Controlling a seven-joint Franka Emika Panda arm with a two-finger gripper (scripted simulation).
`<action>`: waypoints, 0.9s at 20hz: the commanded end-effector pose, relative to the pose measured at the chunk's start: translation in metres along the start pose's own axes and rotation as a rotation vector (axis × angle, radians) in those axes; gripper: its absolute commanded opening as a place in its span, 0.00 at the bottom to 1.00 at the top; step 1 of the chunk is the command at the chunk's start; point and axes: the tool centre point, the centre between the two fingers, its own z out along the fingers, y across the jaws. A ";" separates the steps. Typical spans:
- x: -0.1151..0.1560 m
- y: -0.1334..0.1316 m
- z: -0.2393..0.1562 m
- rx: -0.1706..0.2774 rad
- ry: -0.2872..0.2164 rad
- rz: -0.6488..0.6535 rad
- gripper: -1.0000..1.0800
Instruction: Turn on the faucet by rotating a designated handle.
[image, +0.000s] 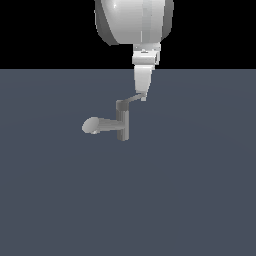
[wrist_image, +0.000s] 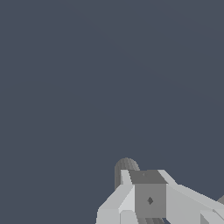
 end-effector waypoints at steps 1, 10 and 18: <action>0.004 0.011 0.005 -0.014 0.003 0.005 0.00; 0.006 0.033 0.005 -0.014 0.003 0.005 0.00; -0.014 0.044 -0.006 0.010 -0.003 -0.001 0.00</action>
